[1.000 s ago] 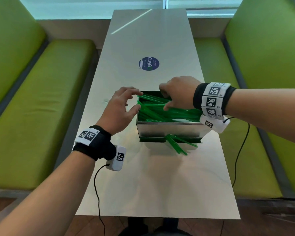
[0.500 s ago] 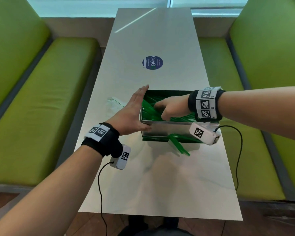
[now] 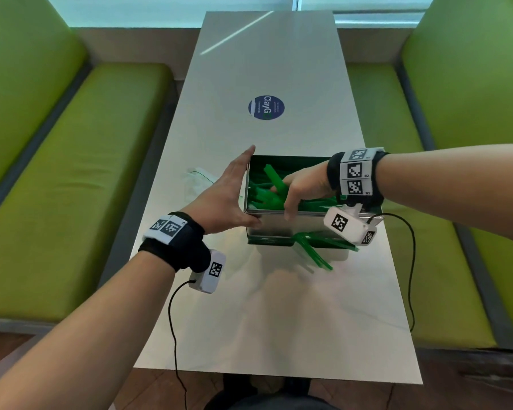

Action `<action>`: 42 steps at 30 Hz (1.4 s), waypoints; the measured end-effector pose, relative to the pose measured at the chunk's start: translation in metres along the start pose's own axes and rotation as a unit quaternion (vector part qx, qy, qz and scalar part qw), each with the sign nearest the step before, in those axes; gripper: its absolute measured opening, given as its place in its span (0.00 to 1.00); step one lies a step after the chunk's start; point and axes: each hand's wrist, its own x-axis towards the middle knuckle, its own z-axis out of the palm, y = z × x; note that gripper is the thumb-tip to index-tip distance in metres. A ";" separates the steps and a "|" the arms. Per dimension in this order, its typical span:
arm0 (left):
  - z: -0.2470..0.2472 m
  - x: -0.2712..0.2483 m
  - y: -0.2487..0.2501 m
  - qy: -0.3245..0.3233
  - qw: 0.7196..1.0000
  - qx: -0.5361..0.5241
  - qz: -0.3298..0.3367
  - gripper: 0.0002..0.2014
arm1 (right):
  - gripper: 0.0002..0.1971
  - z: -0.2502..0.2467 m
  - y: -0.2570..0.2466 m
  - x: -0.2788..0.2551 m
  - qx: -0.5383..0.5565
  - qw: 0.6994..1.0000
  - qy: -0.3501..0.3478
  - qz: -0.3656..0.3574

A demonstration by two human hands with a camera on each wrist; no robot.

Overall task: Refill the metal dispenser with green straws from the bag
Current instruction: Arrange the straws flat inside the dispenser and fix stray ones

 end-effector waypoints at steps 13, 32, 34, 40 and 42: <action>-0.001 -0.001 0.002 0.001 1.000 -0.002 -0.008 0.70 | 0.12 -0.010 0.012 0.001 0.151 0.981 -0.068 -0.101; 0.001 -0.001 0.007 0.006 1.000 -0.006 -0.027 0.69 | 0.04 -0.047 -0.016 -0.012 0.203 0.940 0.053 -0.269; 0.001 0.000 0.006 0.007 1.000 -0.007 -0.029 0.69 | 0.08 -0.056 -0.023 -0.020 0.222 0.926 0.094 -0.289; 0.002 -0.001 0.007 0.011 0.999 -0.020 -0.034 0.69 | 0.10 -0.072 -0.032 -0.036 0.279 0.892 0.130 -0.331; 0.002 -0.001 0.009 0.010 0.999 -0.015 -0.031 0.68 | 0.09 -0.075 -0.030 -0.039 0.301 0.885 0.138 -0.326</action>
